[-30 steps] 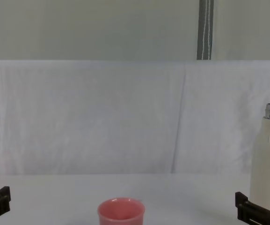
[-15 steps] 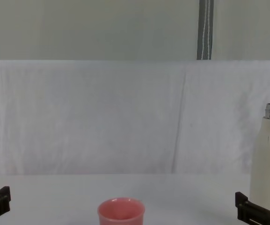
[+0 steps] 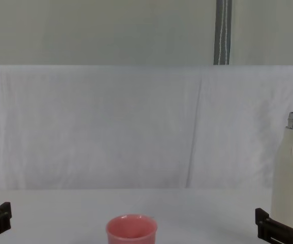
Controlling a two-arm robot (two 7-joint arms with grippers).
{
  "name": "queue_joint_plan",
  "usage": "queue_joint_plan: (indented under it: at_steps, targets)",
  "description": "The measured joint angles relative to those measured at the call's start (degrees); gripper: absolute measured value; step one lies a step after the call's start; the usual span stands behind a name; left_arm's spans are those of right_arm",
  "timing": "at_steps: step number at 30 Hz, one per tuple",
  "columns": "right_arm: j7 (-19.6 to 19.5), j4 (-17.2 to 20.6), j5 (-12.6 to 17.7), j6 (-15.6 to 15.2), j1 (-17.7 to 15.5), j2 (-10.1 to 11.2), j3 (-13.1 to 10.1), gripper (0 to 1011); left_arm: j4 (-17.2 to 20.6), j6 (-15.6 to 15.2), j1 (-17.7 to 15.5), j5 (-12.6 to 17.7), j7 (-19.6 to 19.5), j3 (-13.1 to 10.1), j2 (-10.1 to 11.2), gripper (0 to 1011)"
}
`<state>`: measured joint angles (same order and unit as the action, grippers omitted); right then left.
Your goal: Grasp the thermos with one hand and pour water into the cup lid.
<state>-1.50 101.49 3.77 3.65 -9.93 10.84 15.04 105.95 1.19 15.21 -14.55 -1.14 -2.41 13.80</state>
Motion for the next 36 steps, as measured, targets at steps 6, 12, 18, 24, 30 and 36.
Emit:
queue_joint_plan:
  at_steps: [6,12,18,24,30,36]
  targets:
    - [0.00,0.00,0.00,0.00,0.00,0.00,0.00,1001,0.00,0.00,0.00,0.00,0.00,0.00,0.00,1001]
    - [0.00,0.00,0.00,0.00,0.00,0.00,0.00,1001,0.00,0.00,0.00,0.00,0.00,0.00,0.00,1001]
    - [0.48,0.00,-0.13,0.00,-0.14,-0.62,-0.71,1001,0.00,0.00,0.00,0.00,0.00,0.00,0.00,1001]
    - [1.55,-0.99,0.07,0.28,0.38,-1.70,-1.92,1001,0.00,0.00,0.00,0.00,0.00,0.00,0.00,1001]
    - [2.62,-2.54,0.44,0.44,1.53,-2.76,-3.20,1001,0.00,0.00,0.00,0.00,0.00,0.00,0.00,1001]
    - [3.16,-3.98,0.22,0.46,2.55,-3.59,-4.45,1001,0.00,0.00,0.00,0.00,0.00,0.00,0.00,1001]
